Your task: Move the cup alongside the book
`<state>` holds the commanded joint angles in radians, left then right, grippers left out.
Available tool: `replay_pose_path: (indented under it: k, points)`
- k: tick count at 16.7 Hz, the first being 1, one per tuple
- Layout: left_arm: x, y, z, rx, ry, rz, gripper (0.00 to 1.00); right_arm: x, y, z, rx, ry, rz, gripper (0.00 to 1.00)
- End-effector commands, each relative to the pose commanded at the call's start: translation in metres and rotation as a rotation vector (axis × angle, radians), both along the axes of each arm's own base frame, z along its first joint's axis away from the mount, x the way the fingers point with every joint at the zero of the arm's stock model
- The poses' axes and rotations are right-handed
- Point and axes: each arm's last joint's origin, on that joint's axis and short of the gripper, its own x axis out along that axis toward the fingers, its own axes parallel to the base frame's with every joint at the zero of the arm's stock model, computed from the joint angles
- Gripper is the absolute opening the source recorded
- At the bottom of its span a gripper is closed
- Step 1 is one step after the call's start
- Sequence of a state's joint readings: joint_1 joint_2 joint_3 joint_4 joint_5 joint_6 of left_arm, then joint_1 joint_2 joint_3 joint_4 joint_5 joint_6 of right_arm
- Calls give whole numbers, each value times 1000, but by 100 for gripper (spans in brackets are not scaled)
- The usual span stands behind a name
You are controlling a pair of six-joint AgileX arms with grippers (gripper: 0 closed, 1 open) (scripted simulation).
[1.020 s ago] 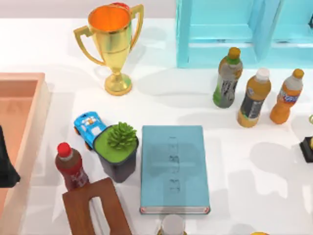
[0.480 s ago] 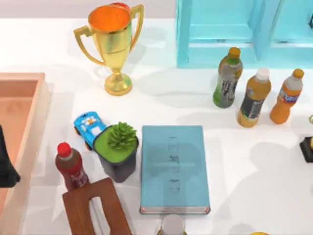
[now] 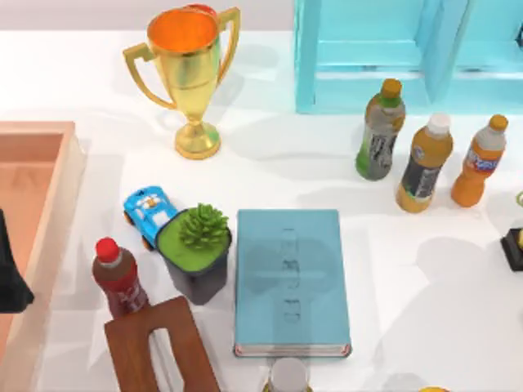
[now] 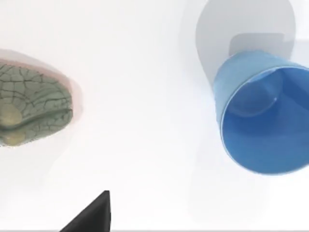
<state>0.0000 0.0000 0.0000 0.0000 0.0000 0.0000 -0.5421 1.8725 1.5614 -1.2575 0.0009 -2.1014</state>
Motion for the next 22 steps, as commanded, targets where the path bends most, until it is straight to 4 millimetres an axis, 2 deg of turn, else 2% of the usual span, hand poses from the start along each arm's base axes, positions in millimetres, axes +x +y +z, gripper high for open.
replay_pose_path:
  k: [3, 9, 11, 14, 22]
  points:
    - [0, 0, 0, 0, 0, 0, 100, 2, -2, -21, 4, 6, -3, 100]
    - [0, 0, 0, 0, 0, 0, 100, 2, -3, -90, -2, -4, -3, 100]
    - [0, 0, 0, 0, 0, 0, 100, 0, -2, -99, 1, 1, -3, 100]
    - [0, 0, 0, 0, 0, 0, 100, 0, -2, -99, 1, 1, -3, 100]
    - [0, 0, 0, 0, 0, 0, 100, 0, -2, -99, 1, 1, -3, 40]
